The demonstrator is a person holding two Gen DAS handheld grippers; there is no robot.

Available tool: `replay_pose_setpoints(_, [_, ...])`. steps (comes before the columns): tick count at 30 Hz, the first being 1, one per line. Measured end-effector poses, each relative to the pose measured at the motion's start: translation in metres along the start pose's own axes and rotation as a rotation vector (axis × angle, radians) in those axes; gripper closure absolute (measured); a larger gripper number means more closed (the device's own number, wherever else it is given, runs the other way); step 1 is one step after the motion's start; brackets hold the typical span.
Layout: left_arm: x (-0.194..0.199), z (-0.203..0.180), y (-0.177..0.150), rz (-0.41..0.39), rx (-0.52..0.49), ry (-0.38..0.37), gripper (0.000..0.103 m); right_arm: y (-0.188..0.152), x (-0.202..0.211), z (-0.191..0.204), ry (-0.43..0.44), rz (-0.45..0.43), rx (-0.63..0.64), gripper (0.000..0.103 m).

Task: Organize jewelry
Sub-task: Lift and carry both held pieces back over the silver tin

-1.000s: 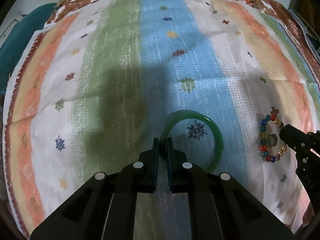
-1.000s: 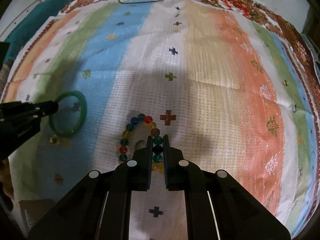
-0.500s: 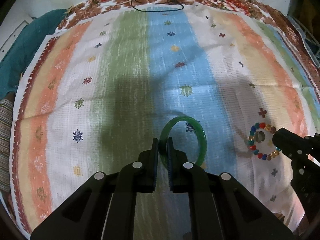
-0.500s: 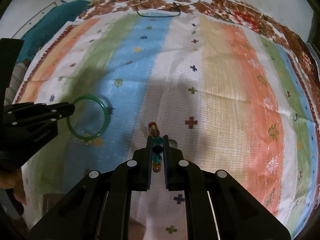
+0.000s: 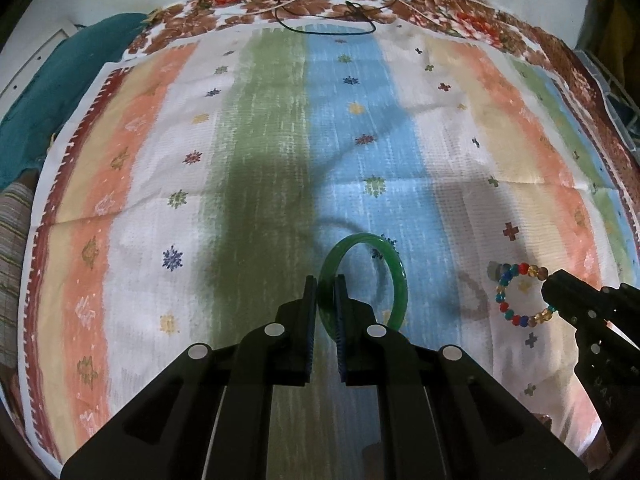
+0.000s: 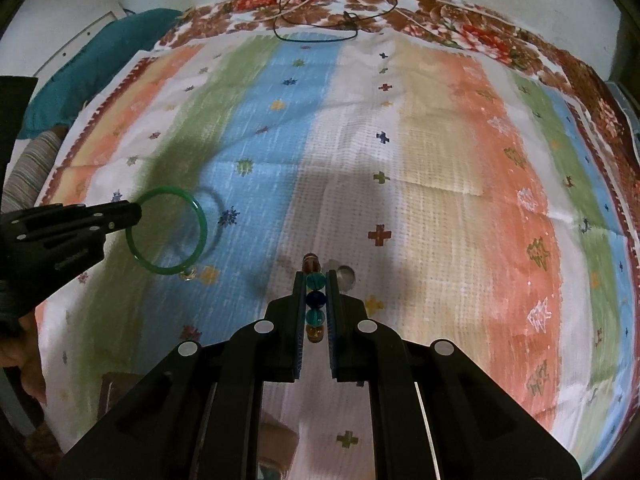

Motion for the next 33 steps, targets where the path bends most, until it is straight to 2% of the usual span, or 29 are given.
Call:
replay_pose_setpoints(10, [0.016, -0.005, -0.005, -0.018, -0.030, 0.002, 0.095, -0.001, 0.016, 0.000, -0.001, -0.021, -0.012, 0.093])
replay_pose_setpoints(21, [0.042, -0.016, -0.008, -0.051, -0.023, -0.036, 0.095, -0.005, 0.037, -0.007, -0.017, -0.050, -0.027, 0.093])
replay_pose_setpoints(33, [0.074, -0.033, -0.012, -0.100, -0.051, -0.062, 0.094, -0.009, 0.059, -0.002, 0.008, -0.090, -0.042, 0.092])
Point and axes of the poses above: each gripper's, at about its wrist camera, not at the fingertips, and x roughly against the way its jaws point, z to its left, y to its top, the point moved 7 cm from there along -x, roughly the way its jaws point, and after that the axes turned 12 degrees about -z, right-handed, at the moved point
